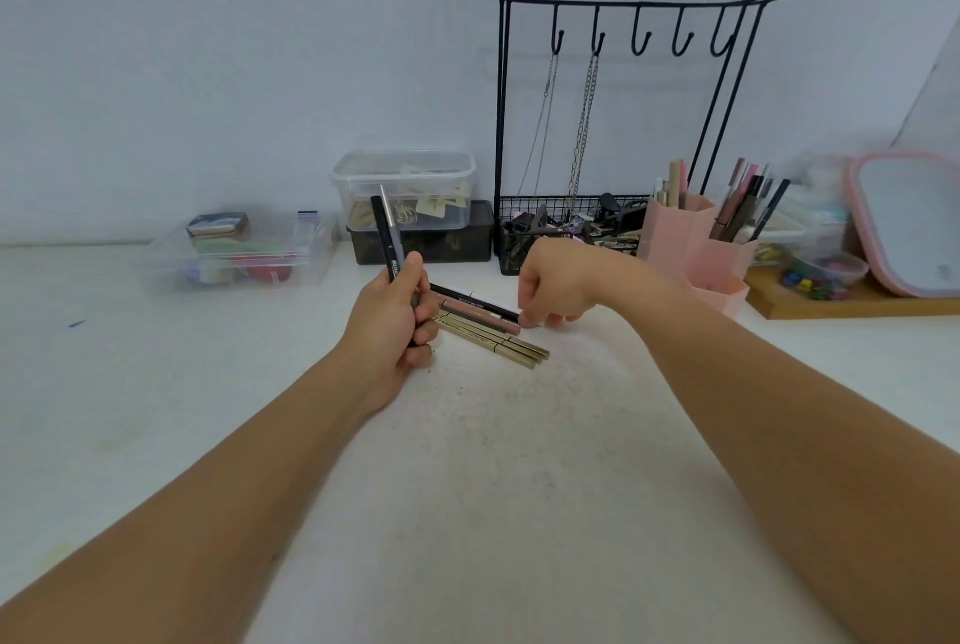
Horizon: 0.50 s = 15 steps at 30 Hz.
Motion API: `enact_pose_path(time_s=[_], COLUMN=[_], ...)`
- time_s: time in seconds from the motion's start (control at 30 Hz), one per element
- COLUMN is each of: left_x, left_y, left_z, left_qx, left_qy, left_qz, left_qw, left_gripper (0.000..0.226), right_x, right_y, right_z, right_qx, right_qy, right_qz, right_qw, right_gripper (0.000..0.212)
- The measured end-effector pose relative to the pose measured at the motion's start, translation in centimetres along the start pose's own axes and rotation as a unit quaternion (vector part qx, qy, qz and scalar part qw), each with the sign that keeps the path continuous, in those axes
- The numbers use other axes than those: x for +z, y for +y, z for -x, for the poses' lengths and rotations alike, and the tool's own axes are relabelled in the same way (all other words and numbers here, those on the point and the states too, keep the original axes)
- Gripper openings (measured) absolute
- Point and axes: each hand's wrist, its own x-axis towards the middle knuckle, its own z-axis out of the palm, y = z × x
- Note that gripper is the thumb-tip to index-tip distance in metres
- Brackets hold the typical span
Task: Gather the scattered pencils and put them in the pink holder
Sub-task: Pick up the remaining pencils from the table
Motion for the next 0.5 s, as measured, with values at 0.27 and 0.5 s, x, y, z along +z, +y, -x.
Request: enact_pose_path(time_s=[0.27, 0.5], left_x=[0.3, 0.0], left_y=[-0.1, -0.1], left_z=[0.0, -0.2], left_qx=[-0.001, -0.013], left_qy=[0.027, 0.012], left_qz=[0.01, 0.033], left_qw=[1.0, 0.999], left_gripper=[0.027, 0.029], right_x=[-0.4, -1.5], right_y=[0.8, 0.9], right_z=[0.0, 0.9], right_qx=[0.051, -0.008], right_qy=[-0.023, -0.024], right_qz=[-0.131, -0.315], right_qw=[0.99, 0.949], right_gripper=[0.033, 0.013])
